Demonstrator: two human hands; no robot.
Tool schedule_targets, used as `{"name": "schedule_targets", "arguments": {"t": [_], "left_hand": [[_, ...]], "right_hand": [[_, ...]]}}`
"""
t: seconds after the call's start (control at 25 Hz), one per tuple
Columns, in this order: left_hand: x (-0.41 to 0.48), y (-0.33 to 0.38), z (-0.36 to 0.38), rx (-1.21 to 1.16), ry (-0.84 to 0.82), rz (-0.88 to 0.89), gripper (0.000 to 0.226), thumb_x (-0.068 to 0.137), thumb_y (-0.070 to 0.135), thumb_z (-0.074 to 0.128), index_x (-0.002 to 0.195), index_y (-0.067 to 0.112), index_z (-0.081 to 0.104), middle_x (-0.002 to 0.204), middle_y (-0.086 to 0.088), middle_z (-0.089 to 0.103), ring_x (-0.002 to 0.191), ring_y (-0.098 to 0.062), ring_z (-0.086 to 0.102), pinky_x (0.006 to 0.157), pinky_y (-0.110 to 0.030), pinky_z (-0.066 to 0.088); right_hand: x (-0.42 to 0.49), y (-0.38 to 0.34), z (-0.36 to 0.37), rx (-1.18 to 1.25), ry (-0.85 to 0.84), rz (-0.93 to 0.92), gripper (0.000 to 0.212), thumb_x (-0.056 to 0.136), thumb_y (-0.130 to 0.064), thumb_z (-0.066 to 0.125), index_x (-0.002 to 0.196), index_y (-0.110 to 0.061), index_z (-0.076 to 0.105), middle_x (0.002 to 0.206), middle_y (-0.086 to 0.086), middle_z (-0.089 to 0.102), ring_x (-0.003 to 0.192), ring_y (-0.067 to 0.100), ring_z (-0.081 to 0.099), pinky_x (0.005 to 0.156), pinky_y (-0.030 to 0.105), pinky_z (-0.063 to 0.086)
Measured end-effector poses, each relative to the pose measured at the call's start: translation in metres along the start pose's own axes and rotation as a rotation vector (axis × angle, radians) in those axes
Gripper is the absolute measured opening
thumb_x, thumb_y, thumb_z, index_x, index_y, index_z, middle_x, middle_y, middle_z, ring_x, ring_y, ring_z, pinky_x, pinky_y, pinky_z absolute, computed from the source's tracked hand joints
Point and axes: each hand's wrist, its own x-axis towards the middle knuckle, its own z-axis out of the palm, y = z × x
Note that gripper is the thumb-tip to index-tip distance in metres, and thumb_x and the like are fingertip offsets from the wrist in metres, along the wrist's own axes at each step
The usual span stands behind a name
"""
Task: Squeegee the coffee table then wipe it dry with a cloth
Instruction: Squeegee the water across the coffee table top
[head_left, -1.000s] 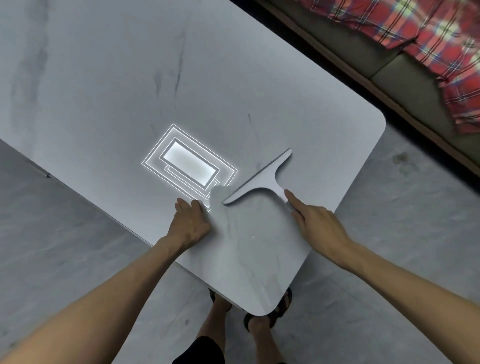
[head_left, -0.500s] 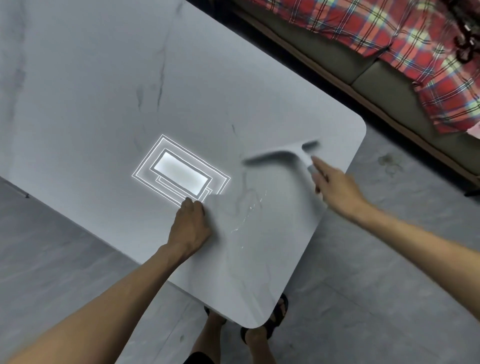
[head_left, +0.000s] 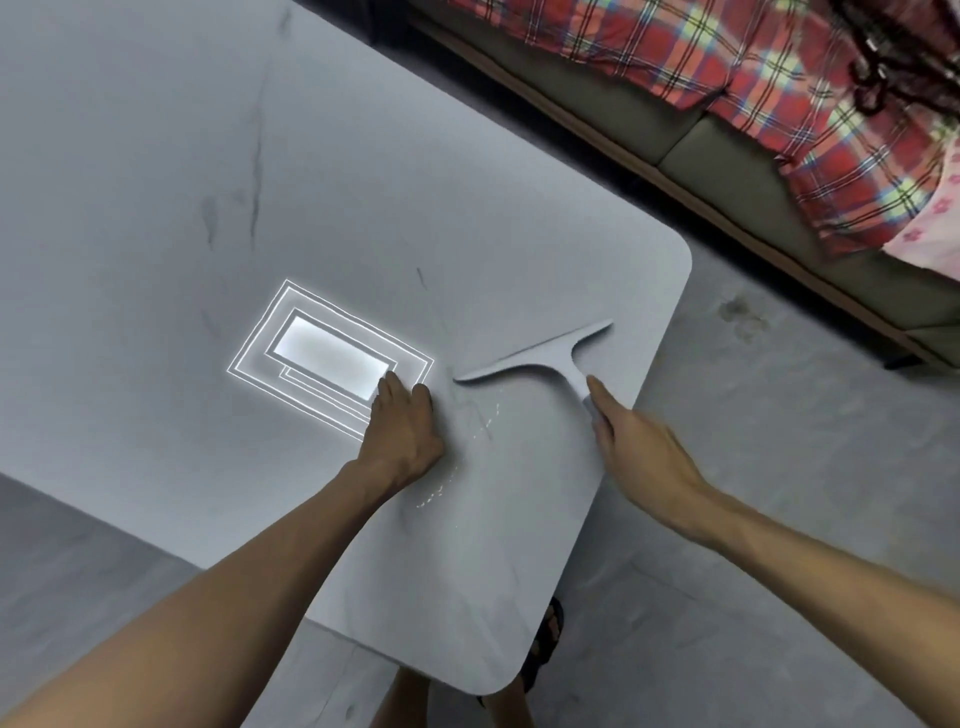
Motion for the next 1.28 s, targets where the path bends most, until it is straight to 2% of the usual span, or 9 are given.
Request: {"name": "schedule_targets", "arguments": {"t": [0.08,0.2,0.32,0.52,0.72,0.88,1.0,1.16,1.28], "left_hand": [[0.004,0.008,-0.005,-0.004,-0.088,-0.051,0.038,0.078,0.003,0.043,0.115,-0.004,0.043,0.144,-0.039,0.022,0.138,-0.051,0.019,0.113,-0.049,0.027],[0.009,0.016,-0.011,-0.009,-0.162,-0.096,0.047,0.084,0.006,0.039,0.128,-0.006,0.035,0.150,-0.045,0.000,0.144,-0.053,-0.002,0.120,-0.049,0.010],[0.012,0.018,-0.017,-0.036,-0.195,-0.117,0.045,0.087,0.008,0.038,0.130,-0.005,0.033,0.149,-0.047,-0.003,0.143,-0.054,-0.005,0.120,-0.050,0.011],[0.020,0.016,-0.023,-0.074,-0.264,-0.135,0.044,0.086,0.009,0.040,0.127,-0.004,0.032,0.148,-0.047,-0.004,0.143,-0.055,-0.005,0.117,-0.052,0.019],[0.021,0.014,-0.018,-0.048,-0.232,-0.122,0.041,0.085,0.008,0.039,0.124,-0.004,0.036,0.146,-0.050,0.000,0.143,-0.056,-0.005,0.119,-0.049,0.013],[0.019,0.017,-0.017,-0.031,-0.217,-0.118,0.041,0.083,0.010,0.041,0.122,-0.003,0.038,0.145,-0.051,0.004,0.141,-0.058,0.000,0.118,-0.051,0.014],[0.017,0.019,-0.017,-0.010,-0.217,-0.101,0.046,0.084,0.015,0.044,0.127,-0.001,0.037,0.149,-0.047,-0.003,0.143,-0.054,-0.009,0.118,-0.048,0.012],[0.018,0.021,-0.017,-0.003,-0.211,-0.113,0.045,0.083,0.017,0.045,0.125,0.000,0.039,0.148,-0.047,-0.002,0.143,-0.054,-0.007,0.118,-0.047,0.014],[0.019,0.019,-0.014,0.010,-0.209,-0.102,0.044,0.082,0.017,0.045,0.122,0.000,0.040,0.148,-0.047,-0.003,0.143,-0.054,-0.006,0.118,-0.049,0.016]], "right_hand": [[-0.023,0.009,-0.002,-0.011,-0.068,0.019,0.050,0.103,-0.028,0.039,0.152,-0.029,0.028,0.070,0.009,0.064,0.059,0.025,0.060,0.058,0.037,0.048],[0.011,0.010,-0.034,-0.016,0.016,-0.015,0.044,0.102,-0.030,0.039,0.147,-0.026,0.038,0.089,0.013,0.070,0.079,0.034,0.066,0.064,0.033,0.044],[0.100,-0.016,-0.074,0.031,0.139,-0.012,0.035,0.101,-0.023,0.035,0.134,-0.019,0.044,0.107,0.018,0.066,0.097,0.041,0.060,0.077,0.037,0.044],[0.195,-0.083,-0.076,0.126,0.169,0.049,0.029,0.100,-0.020,0.026,0.121,-0.015,0.045,0.118,0.019,0.059,0.107,0.042,0.052,0.074,0.035,0.036],[0.133,-0.065,-0.033,0.040,0.079,-0.036,0.046,0.103,-0.024,0.027,0.149,-0.028,0.024,0.115,0.019,0.062,0.105,0.043,0.056,0.087,0.044,0.047],[0.035,-0.008,-0.020,-0.127,-0.114,-0.090,0.054,0.104,-0.025,0.034,0.155,-0.029,0.016,0.090,0.009,0.064,0.080,0.028,0.062,0.070,0.037,0.049],[-0.004,0.019,-0.034,-0.112,-0.213,-0.036,0.053,0.103,-0.029,0.039,0.153,-0.032,0.022,0.093,0.004,0.067,0.081,0.023,0.064,0.075,0.036,0.053],[0.063,0.028,-0.080,-0.031,0.045,-0.010,0.037,0.103,-0.035,0.037,0.135,-0.020,0.047,0.098,0.011,0.067,0.093,0.037,0.064,0.078,0.038,0.049],[0.147,0.028,-0.110,0.082,0.220,0.212,0.034,0.103,-0.029,0.029,0.123,-0.010,0.048,0.110,0.027,0.061,0.098,0.041,0.061,0.080,0.049,0.051]]}}
